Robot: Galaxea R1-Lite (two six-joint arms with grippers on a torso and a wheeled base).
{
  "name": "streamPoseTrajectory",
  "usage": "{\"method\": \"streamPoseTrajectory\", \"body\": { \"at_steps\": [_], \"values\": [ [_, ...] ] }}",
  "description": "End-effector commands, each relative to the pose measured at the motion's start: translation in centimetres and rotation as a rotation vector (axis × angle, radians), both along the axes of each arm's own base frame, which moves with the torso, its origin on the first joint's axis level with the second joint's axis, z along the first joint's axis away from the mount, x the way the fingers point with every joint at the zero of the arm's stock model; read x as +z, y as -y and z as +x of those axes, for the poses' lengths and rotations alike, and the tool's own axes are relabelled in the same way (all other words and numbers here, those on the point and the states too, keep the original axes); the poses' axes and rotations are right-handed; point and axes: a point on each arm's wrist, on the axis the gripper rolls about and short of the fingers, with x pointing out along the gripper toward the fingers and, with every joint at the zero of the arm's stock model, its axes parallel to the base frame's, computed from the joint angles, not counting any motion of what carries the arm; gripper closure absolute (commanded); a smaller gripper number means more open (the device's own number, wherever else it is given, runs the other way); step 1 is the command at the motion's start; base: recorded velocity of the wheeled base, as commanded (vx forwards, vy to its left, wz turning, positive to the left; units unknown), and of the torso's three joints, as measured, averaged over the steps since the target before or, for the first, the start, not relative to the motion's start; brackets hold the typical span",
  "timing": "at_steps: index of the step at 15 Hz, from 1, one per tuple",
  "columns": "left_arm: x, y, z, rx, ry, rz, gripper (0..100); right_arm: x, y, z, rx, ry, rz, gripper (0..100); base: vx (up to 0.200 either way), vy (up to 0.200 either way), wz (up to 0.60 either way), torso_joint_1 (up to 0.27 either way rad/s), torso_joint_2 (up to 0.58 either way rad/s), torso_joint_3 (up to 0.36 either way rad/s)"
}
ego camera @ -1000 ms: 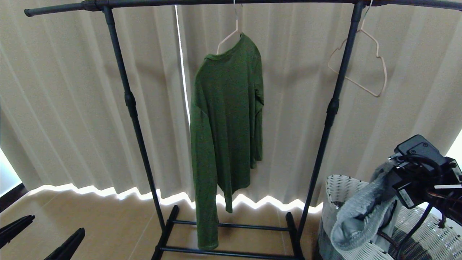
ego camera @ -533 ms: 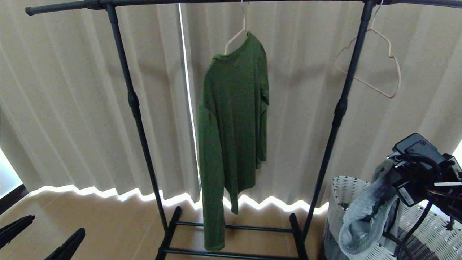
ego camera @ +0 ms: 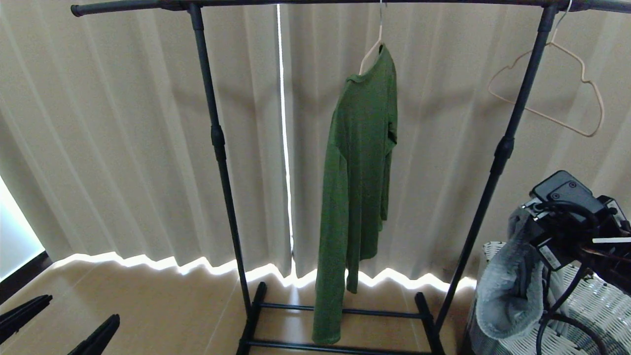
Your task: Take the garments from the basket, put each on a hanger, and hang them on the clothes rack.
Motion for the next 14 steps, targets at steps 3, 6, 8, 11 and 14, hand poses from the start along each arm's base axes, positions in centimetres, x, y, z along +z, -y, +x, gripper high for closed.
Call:
{"method": "streamPoseTrajectory", "body": {
  "at_steps": [3, 6, 8, 11, 14],
  "values": [
    [0.3, 0.9, -0.1, -0.138, 0.008, -0.009, 0, 2.3, -3.3, -0.2, 0.155, 0.019, 0.007, 100, 0.0, 0.0, 0.0, 0.0, 0.0, 0.0],
    [0.3, 0.9, -0.1, -0.138, 0.009, -0.008, 0, 3.7, -5.4, -1.1, 0.262, 0.019, 0.009, 100, 0.0, 0.0, 0.0, 0.0, 0.0, 0.0],
    [0.2, 0.9, -0.1, -0.138, 0.008, -0.008, 0, 3.6, -6.3, -1.6, 0.31, 0.008, 0.0, 100, 0.0, 0.0, 0.0, 0.0, 0.0, 0.0],
    [0.3, 0.9, 0.0, -0.145, 0.007, -0.01, 0, 4.0, -7.4, -2.0, 0.367, 0.014, 0.006, 100, 0.0, 0.0, 0.0, 0.0, 0.0, 0.0],
    [1.0, 1.1, 0.2, -0.199, 0.023, -0.03, 0, 4.3, -7.5, -2.3, 0.388, 0.031, 0.034, 100, 0.0, 0.0, 0.0, 0.0, 0.0, 0.0]
  ]
}}
